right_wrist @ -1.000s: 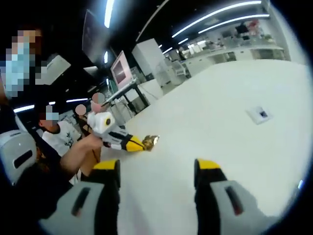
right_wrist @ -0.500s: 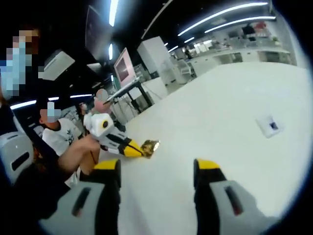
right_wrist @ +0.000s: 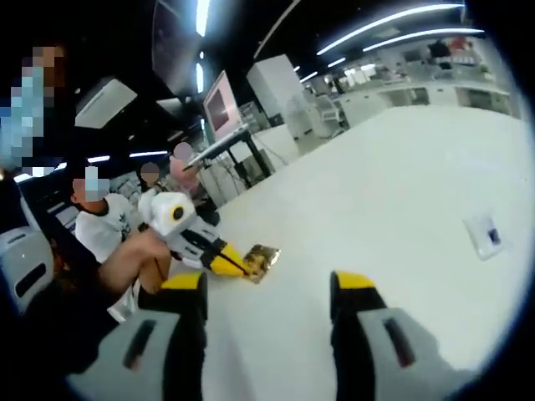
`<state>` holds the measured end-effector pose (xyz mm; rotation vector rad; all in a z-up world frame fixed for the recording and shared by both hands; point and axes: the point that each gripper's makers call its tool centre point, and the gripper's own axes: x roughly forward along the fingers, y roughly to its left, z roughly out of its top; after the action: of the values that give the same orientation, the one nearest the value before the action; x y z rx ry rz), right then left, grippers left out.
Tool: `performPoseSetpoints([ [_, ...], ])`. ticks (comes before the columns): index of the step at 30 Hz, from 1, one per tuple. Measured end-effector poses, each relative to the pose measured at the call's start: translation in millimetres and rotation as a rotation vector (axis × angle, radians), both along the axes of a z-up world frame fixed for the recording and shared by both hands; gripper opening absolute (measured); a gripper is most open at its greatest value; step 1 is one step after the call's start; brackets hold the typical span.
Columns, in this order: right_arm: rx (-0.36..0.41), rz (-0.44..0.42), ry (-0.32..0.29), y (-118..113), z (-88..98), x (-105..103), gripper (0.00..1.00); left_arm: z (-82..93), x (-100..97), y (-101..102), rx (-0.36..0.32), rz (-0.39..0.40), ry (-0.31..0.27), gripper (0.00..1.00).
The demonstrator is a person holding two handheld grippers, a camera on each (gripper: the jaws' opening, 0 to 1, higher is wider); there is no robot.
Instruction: Arrange the skincare products in the storage area until every visible bottle or jar stands upright without overlapping.
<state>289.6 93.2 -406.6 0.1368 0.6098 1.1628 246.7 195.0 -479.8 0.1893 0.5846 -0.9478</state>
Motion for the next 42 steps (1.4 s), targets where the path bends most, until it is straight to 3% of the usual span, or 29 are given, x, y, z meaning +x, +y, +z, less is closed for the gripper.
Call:
performPoseSetpoints([
  [24,-0.045,0.098,0.005,39.1,-19.1,15.3,0.58,1.6,-4.9,-3.1,-0.015,-0.104,-0.012,0.00],
  [42,-0.054,0.179,0.028,70.3,-30.9,19.6,0.54,-0.7,-2.0,9.1,-0.030,-0.219,0.002,0.00],
])
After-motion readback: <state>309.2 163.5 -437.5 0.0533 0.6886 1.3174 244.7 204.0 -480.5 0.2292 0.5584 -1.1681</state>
